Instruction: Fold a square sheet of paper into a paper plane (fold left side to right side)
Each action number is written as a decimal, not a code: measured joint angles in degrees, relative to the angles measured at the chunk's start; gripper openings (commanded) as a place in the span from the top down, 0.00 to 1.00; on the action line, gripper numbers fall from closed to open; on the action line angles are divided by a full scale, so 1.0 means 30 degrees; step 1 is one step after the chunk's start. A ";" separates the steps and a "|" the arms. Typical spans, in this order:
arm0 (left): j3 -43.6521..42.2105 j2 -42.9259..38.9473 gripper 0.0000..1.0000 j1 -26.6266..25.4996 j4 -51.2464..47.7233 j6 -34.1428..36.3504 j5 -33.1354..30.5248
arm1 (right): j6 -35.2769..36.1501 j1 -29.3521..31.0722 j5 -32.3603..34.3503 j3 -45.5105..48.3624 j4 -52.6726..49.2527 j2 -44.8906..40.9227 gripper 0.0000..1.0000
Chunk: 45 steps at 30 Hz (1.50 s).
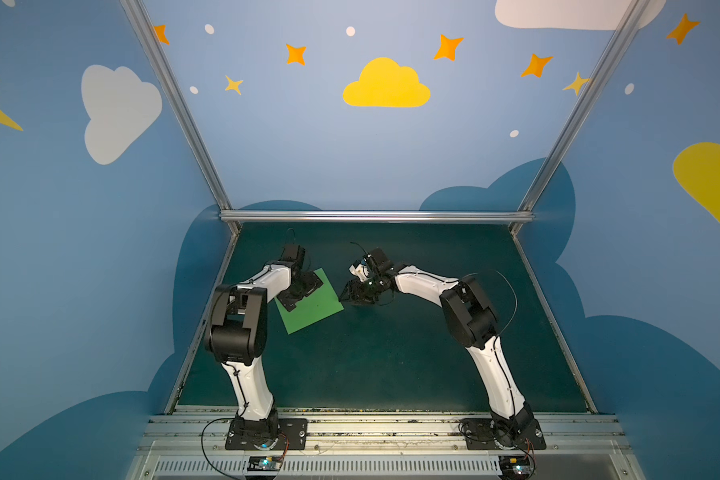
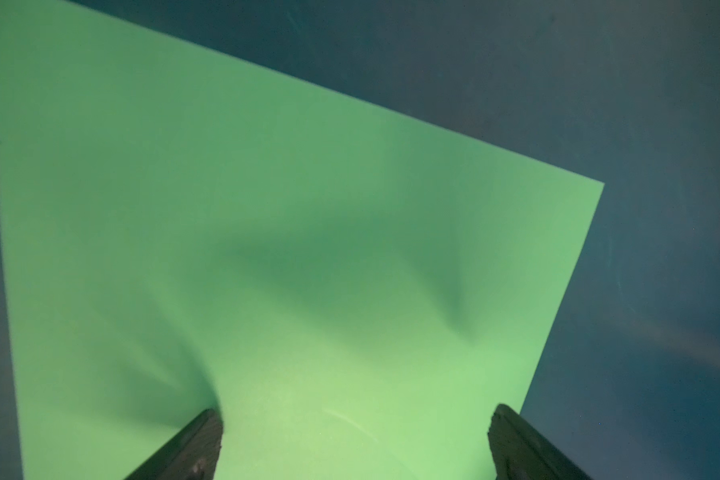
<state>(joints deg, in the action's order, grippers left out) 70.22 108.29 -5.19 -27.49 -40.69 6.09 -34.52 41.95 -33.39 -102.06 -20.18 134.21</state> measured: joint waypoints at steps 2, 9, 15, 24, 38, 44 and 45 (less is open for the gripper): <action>-0.0007 0.0000 0.00 0.0000 0.0007 0.0000 0.0000 | 0.0015 0.0219 0.0102 -0.0437 -0.0277 0.0226 0.37; -0.0022 0.0000 0.00 0.0000 0.0029 0.0015 0.0007 | 0.0015 0.1282 0.0007 -0.3053 -0.0867 0.1814 0.38; -0.0036 0.0000 0.00 0.0000 0.0058 0.0015 0.0022 | -0.0255 0.1676 -0.0583 -0.3745 -0.0401 0.2412 0.37; -0.0058 0.0000 0.00 0.0007 0.0080 0.0015 0.0029 | -0.0568 0.1654 -0.2004 -0.3730 0.2229 0.3002 0.32; -0.0058 -0.0007 0.00 0.0015 0.0073 0.0073 0.0051 | -0.0539 0.0692 -0.3177 -0.1778 0.7803 0.3118 0.24; -0.0044 -0.0007 0.00 0.0058 0.0058 0.0146 0.0131 | -0.0874 0.0124 -0.3045 -0.1566 0.9078 0.3133 0.26; -0.0036 -0.0007 0.00 0.0073 0.0044 0.0153 0.0168 | -0.0903 0.0044 -0.3053 -0.1566 0.9194 0.3140 0.27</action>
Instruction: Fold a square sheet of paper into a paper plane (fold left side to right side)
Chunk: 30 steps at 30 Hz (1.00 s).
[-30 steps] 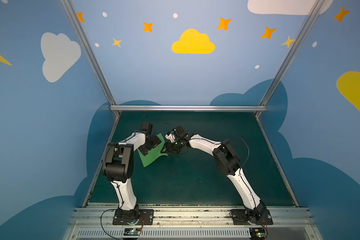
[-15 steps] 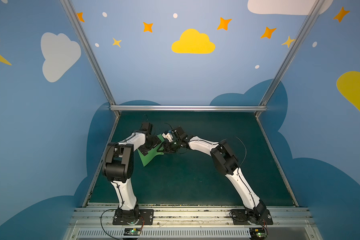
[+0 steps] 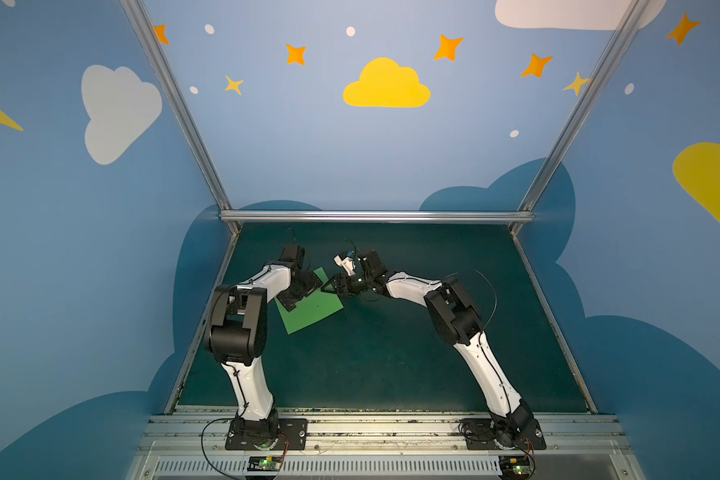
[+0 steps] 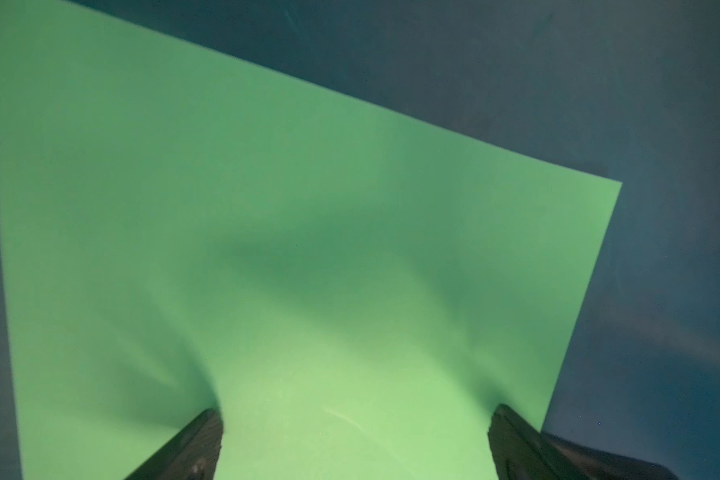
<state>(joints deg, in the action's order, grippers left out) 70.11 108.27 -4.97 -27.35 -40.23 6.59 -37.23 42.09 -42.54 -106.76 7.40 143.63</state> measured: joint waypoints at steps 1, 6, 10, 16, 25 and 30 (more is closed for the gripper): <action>0.0007 0.0000 0.00 0.0007 -0.0007 0.0007 0.0022 | -0.0029 -0.0058 0.0000 0.0007 0.0117 0.0007 0.29; 0.0007 0.0000 0.00 0.0029 -0.0022 0.0138 0.0109 | -0.0204 -0.0073 -0.0211 0.1239 0.1486 0.0007 0.37; 0.0007 0.0000 0.00 0.0029 -0.0029 0.0189 0.0131 | -0.0423 -0.0044 -0.0437 0.2353 0.2324 -0.0372 0.50; 0.0007 -0.0022 0.00 0.0036 -0.0044 0.0211 0.0160 | -0.0415 0.0080 -0.0495 0.3169 0.2011 -0.0641 0.90; -0.0364 -0.0823 0.00 0.0022 -0.0066 0.0546 0.2076 | 0.0430 -0.0109 0.0211 0.3082 -0.2594 -0.2470 1.00; -0.1668 -0.3577 0.00 -0.0401 0.0291 0.0262 0.3752 | 0.1749 -0.0969 0.1224 0.3126 -0.6659 -0.6426 1.00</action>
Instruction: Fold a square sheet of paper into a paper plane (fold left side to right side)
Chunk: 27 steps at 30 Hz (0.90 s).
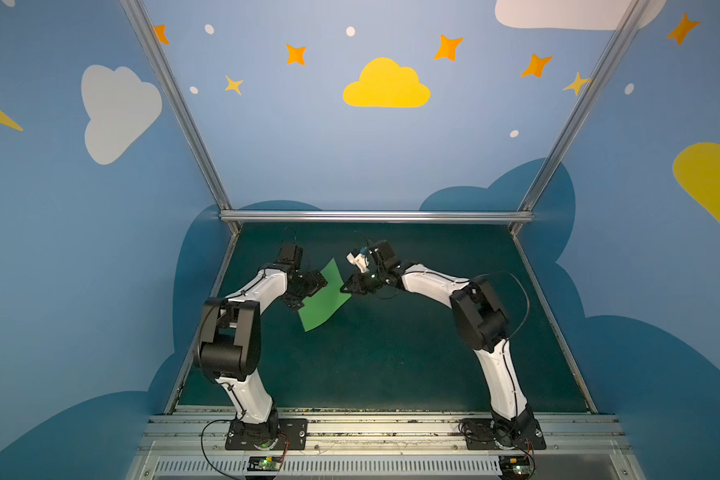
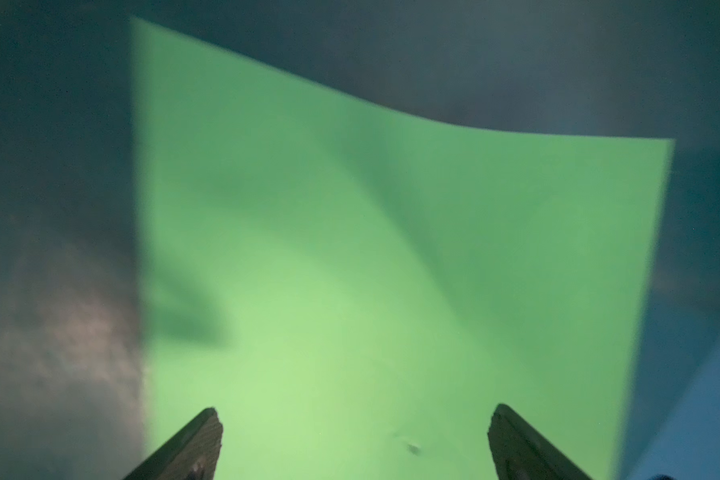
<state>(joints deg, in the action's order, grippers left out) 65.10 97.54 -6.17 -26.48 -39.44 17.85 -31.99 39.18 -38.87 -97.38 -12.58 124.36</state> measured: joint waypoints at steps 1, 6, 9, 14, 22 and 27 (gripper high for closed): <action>-0.0270 -0.0532 0.00 -0.0124 0.0197 -0.0160 0.0262 | 0.0291 -0.0233 0.0168 0.0000 -0.0721 -0.0780 1.00; -0.1865 -0.2645 0.00 -0.1144 0.1632 -0.1581 0.1370 | 0.1756 -0.1566 0.0867 -0.0423 -0.4328 -0.3803 1.00; -0.3067 -0.3388 0.00 -0.1763 0.2769 -0.2776 0.1931 | 0.2550 -0.2361 0.1166 -0.0889 -0.6390 -0.4510 1.00; -0.5136 -0.4197 0.00 -0.2346 0.5187 -0.5166 0.2565 | 0.3534 -0.2820 0.1523 -0.1923 -0.9406 -0.4605 1.00; -0.7468 -0.4554 0.00 -0.3840 0.9763 -0.8692 0.2856 | 0.3745 -0.2827 0.2390 -0.3526 -1.2007 -0.5253 1.00; -0.8728 -0.5202 0.00 -0.4845 1.2189 -1.0098 0.2878 | 0.3228 -0.2827 0.3264 -0.3861 -1.2553 -0.6011 1.00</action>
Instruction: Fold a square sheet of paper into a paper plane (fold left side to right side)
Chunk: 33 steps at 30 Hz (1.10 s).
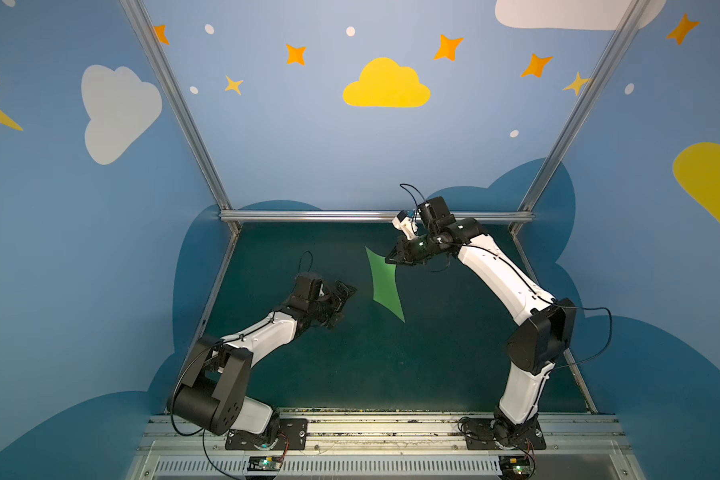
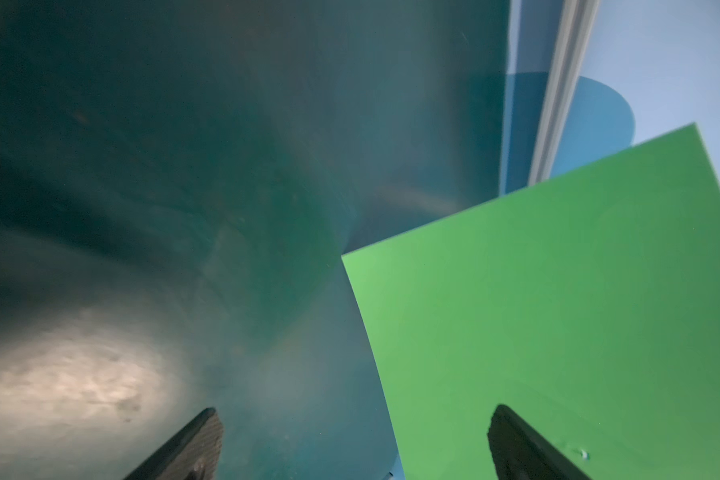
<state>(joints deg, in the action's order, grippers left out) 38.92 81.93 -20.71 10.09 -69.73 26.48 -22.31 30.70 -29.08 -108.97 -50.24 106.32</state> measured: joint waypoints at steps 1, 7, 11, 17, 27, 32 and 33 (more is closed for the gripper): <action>-0.0277 -0.0248 0.00 -0.0175 0.0393 -0.0240 -0.0051 | -0.0189 0.0000 0.0146 0.0000 -0.0073 -0.0117 1.00; -0.1086 -0.1042 0.00 -0.1552 0.2339 -0.1508 -0.0678 | -0.1676 0.0000 0.0991 0.0000 -0.0080 -0.0991 1.00; -0.1100 -0.0940 0.00 -0.2521 0.3883 -0.2412 -0.1188 | -0.2820 0.0000 0.1399 0.0000 0.0357 -0.1647 1.00; -0.1311 0.0233 0.00 -0.3373 0.7089 -0.3971 -0.1872 | -0.4707 -0.0007 0.1982 0.0015 0.1800 -0.2339 1.00; -0.1406 0.3060 0.00 -0.4022 1.2560 -0.7053 -0.3257 | -0.8189 -0.0007 0.2069 0.1341 0.5952 -0.2776 1.00; -0.0998 0.4940 0.00 -0.4138 1.5205 -0.8663 -0.3679 | -0.9457 0.0000 0.2047 0.2069 0.7555 -0.2812 1.00; -0.0845 0.5399 0.00 -0.4160 1.5868 -0.9063 -0.3847 | -0.9624 0.0000 0.2047 0.2164 0.7810 -0.2812 1.00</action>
<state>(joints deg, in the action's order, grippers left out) 36.38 98.13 -33.19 57.69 -96.92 14.94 -51.18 30.70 -22.94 -102.48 -26.81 97.89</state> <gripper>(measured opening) 0.998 0.048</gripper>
